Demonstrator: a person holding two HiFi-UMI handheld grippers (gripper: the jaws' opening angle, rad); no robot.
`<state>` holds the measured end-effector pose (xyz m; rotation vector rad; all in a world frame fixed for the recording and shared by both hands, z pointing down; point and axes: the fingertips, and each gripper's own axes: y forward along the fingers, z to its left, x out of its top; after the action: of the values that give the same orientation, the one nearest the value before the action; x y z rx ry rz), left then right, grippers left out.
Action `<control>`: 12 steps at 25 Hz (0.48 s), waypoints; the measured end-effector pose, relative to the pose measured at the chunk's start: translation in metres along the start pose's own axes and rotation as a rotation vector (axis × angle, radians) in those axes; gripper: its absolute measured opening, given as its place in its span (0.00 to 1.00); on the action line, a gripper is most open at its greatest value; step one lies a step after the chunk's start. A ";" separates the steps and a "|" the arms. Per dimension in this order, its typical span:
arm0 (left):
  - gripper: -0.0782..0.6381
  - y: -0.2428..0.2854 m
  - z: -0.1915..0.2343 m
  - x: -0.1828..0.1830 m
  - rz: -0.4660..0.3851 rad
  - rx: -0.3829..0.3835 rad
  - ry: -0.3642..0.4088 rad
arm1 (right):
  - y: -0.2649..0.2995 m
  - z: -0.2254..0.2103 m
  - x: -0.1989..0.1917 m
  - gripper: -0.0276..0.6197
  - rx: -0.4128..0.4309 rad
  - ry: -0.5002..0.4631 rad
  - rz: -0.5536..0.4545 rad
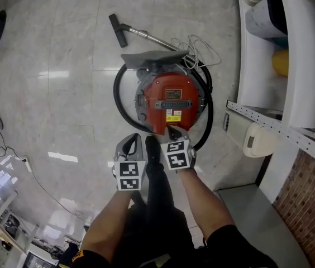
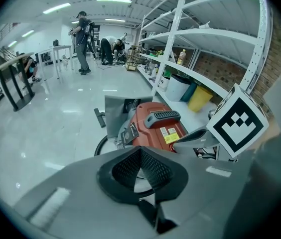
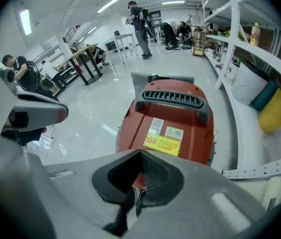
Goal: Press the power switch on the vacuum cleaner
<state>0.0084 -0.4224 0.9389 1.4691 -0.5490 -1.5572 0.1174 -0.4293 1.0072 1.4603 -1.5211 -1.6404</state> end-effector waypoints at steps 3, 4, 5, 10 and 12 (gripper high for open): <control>0.13 -0.007 0.000 0.001 -0.007 -0.002 -0.007 | -0.016 0.003 0.006 0.03 -0.006 0.024 -0.028; 0.13 -0.010 0.000 0.001 -0.010 -0.001 -0.008 | -0.022 0.004 0.007 0.03 -0.007 0.032 -0.039; 0.13 -0.012 0.000 0.002 -0.016 0.000 -0.008 | -0.026 0.005 0.008 0.03 -0.009 0.038 -0.053; 0.13 -0.028 -0.006 0.008 -0.058 -0.008 -0.001 | -0.052 0.014 0.013 0.03 -0.011 0.062 -0.105; 0.13 -0.040 -0.008 0.007 -0.072 -0.008 0.000 | -0.062 0.022 0.011 0.03 -0.009 0.055 -0.119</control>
<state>0.0043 -0.4067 0.9014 1.4969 -0.4938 -1.6133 0.1137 -0.4129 0.9428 1.6058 -1.4196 -1.6579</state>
